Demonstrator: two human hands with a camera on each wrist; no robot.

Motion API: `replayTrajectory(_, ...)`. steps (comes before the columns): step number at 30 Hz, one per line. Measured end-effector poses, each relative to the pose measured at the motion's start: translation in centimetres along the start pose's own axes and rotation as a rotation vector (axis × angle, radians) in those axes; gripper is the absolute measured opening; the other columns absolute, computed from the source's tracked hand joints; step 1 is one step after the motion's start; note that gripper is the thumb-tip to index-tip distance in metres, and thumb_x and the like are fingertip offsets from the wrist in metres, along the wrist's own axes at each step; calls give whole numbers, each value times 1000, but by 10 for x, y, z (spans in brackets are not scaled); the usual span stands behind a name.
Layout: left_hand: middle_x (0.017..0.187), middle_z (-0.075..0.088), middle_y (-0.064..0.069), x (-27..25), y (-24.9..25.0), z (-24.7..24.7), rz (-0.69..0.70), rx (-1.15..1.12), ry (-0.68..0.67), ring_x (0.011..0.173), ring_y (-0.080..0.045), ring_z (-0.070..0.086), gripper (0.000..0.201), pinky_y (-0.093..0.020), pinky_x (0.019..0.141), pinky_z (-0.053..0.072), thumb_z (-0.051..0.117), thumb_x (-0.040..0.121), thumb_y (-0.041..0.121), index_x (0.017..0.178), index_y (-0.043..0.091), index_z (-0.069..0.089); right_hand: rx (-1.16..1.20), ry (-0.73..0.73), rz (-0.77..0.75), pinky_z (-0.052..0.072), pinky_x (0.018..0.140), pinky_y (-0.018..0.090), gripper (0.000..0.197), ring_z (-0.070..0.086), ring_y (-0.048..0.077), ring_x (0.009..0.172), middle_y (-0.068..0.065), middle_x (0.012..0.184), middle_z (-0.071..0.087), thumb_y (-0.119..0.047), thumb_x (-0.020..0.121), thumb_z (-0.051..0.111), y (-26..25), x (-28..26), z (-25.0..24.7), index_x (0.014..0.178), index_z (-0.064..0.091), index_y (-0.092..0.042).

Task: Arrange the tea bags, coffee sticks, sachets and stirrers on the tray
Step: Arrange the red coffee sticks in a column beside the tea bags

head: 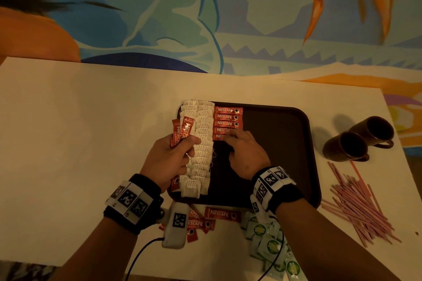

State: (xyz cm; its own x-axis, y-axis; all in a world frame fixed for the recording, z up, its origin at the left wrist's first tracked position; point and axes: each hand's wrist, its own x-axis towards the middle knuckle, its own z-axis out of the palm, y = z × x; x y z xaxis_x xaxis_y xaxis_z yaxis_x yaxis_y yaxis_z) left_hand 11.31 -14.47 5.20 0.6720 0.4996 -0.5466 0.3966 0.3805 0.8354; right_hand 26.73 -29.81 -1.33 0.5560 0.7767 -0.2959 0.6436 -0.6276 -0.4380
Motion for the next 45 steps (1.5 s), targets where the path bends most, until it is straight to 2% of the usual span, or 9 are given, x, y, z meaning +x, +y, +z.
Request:
replayTrajectory(5, 85, 69, -8, -1, 1, 8, -54, 94, -189, 54, -10, 41, 24, -21, 45, 30, 60, 101, 31, 111, 14, 73, 512, 266, -18, 45, 91, 9, 41, 60, 6, 108, -9, 124, 59, -15, 96, 69, -14, -14, -33, 135, 64, -28)
replayTrajectory(8, 99, 76, -11, -4, 5, 19, -64, 178, -332, 55, -10, 44, 25, -21, 46, 30, 56, 103, 33, 112, 15, 71, 752, 137, -45, 54, 80, 23, 34, 65, 7, 97, -12, 113, 68, -31, 94, 74, -28, -20, -48, 127, 69, -35)
replayTrajectory(13, 111, 77, -2, -10, 10, 27, -65, 273, -426, 64, -10, 55, 27, -20, 49, 32, 55, 103, 37, 119, 21, 70, 871, 157, -38, 59, 82, 57, 7, 71, 32, 81, 9, 90, 74, -21, 93, 74, -27, -28, -57, 95, 74, -14)
replayTrajectory(17, 112, 77, 2, -6, 9, 19, -31, 279, -339, 70, -10, 58, 29, -22, 53, 36, 61, 99, 43, 120, 25, 69, 1110, 163, 24, 64, 79, 40, 10, 75, 29, 96, 15, 105, 75, -8, 98, 65, -18, -41, -72, 105, 66, -1)
replayTrajectory(21, 95, 72, -11, -3, 8, 17, 17, 263, -329, 65, -11, 50, 26, -23, 50, 37, 69, 93, 44, 108, 23, 73, 1021, 151, 4, 65, 77, 46, 6, 76, 29, 90, 10, 98, 76, -11, 98, 66, -20, -45, -74, 102, 69, -8)
replayTrajectory(25, 67, 59, 5, -6, 10, 24, 114, 409, -355, 59, -10, 50, 18, -21, 49, 37, 67, 93, 48, 84, 33, 72, 813, 90, -42, 63, 73, 56, 3, 76, 28, 78, 2, 93, 77, -20, 97, 70, -24, -43, -72, 99, 72, -20)
replayTrajectory(33, 89, 78, -6, -7, 10, 33, 78, 344, -278, 76, -15, 74, 21, -21, 53, 44, 51, 105, 39, 117, 24, 61, 812, 122, 45, 65, 70, 49, 32, 77, 20, 83, 0, 103, 74, -15, 95, 71, -21, -49, -82, 123, 58, -24)
replayTrajectory(40, 62, 44, 6, 0, 11, 40, 147, 253, -298, 51, -9, 36, 14, -25, 45, 28, 63, 99, 38, 94, 26, 69, 730, -44, -65, 64, 69, 43, 66, 76, 23, 73, 4, 94, 70, -11, 92, 74, -24, -51, -76, 147, 43, -31)
replayTrajectory(45, 57, 42, 7, 7, 7, 36, 200, 261, -216, 48, -11, 34, 18, -25, 45, 28, 69, 96, 33, 79, 28, 68, 758, -29, -40, 62, 83, 42, 43, 75, 22, 79, 4, 86, 75, -14, 88, 79, -17, -51, -71, 128, 64, -20)
